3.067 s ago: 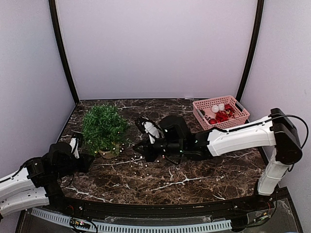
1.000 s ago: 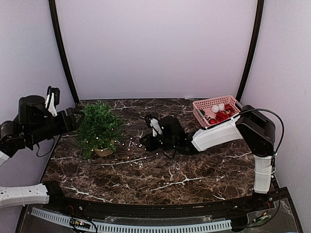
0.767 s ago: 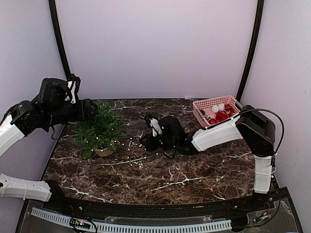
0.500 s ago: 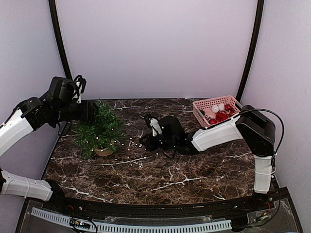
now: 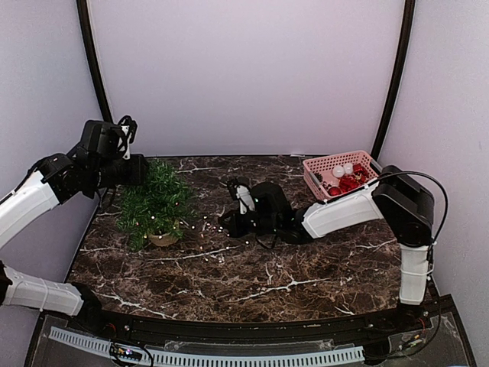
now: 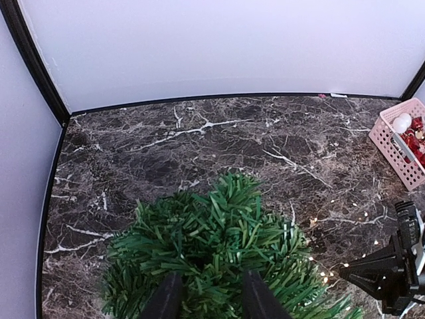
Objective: Decorate the small christmas tree
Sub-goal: Wrap the side of the string light in the gap of the branches.
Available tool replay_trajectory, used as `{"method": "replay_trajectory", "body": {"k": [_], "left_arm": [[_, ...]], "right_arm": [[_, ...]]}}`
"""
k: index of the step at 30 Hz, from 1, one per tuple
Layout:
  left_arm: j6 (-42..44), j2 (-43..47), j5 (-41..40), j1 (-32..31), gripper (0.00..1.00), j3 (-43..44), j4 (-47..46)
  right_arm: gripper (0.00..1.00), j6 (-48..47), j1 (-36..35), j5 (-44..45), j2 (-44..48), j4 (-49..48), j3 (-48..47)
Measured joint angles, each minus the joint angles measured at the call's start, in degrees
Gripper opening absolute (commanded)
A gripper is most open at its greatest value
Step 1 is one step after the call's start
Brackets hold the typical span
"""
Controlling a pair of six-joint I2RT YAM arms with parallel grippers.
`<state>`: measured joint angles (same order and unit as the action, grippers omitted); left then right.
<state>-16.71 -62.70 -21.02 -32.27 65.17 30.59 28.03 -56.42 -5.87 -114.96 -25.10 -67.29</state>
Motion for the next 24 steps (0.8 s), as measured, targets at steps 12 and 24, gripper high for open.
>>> {"method": "replay_trajectory", "body": {"k": [12, 24], "left_arm": [[7.0, -0.2, 9.8, 0.4, 0.00, -2.4, -5.9], [14.2, -2.4, 28.2, 0.4, 0.00, -2.3, -12.4]], "right_arm": [[0.00, 0.2, -0.1, 2.2, 8.9, -0.2, 7.0], [0.00, 0.8, -4.5, 10.4, 19.8, 3.5, 13.5]]}}
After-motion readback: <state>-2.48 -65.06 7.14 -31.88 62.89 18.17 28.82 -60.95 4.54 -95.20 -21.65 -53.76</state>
